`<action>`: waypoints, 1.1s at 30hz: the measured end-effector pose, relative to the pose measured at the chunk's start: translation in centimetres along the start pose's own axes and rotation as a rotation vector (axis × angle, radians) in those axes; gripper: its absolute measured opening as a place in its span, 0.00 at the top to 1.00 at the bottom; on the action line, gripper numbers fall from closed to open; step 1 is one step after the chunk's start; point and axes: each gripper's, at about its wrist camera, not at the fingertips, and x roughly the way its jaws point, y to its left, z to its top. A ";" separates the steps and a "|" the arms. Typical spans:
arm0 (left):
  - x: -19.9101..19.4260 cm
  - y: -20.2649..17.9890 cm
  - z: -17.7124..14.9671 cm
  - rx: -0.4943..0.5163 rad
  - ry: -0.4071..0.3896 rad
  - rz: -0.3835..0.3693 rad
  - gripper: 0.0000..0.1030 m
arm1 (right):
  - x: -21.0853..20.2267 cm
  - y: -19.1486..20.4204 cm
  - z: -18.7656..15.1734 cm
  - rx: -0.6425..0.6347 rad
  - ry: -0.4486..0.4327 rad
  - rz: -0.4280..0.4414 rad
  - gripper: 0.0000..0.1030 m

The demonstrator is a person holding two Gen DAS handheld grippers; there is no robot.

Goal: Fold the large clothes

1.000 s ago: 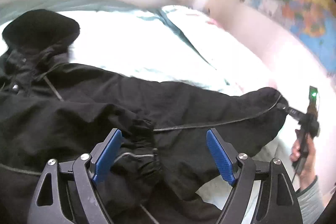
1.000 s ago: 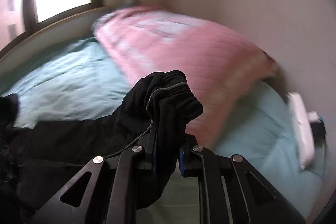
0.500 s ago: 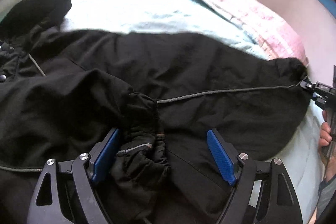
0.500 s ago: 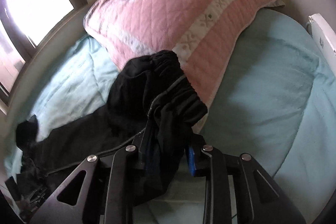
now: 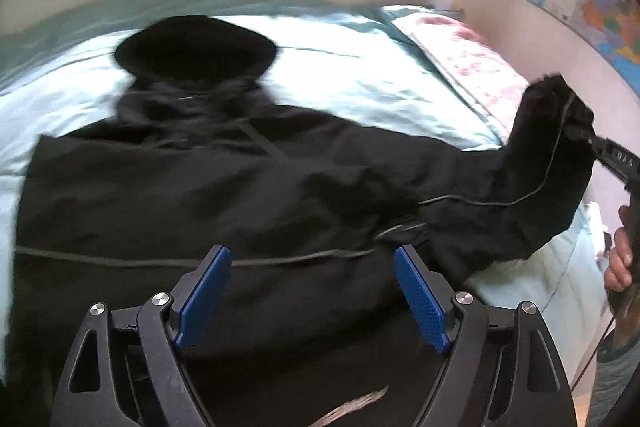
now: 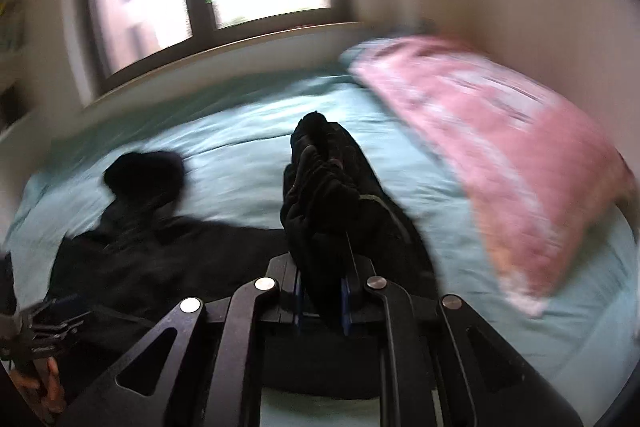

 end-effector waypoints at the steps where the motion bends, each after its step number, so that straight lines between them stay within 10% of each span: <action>1: -1.0 1.2 -0.5 -0.008 -0.003 0.010 0.18 | 0.4 3.2 -0.1 -0.049 0.005 0.017 0.84; 11: -6.8 8.4 -4.1 -0.031 -0.057 0.137 0.18 | 4.5 25.5 -5.2 -0.308 0.117 0.163 0.84; 19: -8.0 13.1 -5.3 -0.096 -0.063 0.165 0.18 | 11.1 34.6 -12.3 -0.412 0.289 0.207 0.84; 24: -8.0 15.2 -5.6 -0.158 -0.039 0.135 0.18 | 13.8 36.3 -14.7 -0.449 0.318 0.163 0.76; 29: -6.3 16.0 -3.9 -0.194 0.066 -0.020 0.18 | 10.2 33.2 -12.5 -0.363 0.331 0.361 0.68; 33: -4.1 14.5 -2.4 -0.234 0.069 -0.080 0.18 | 5.2 27.9 -10.0 -0.259 0.210 0.393 0.34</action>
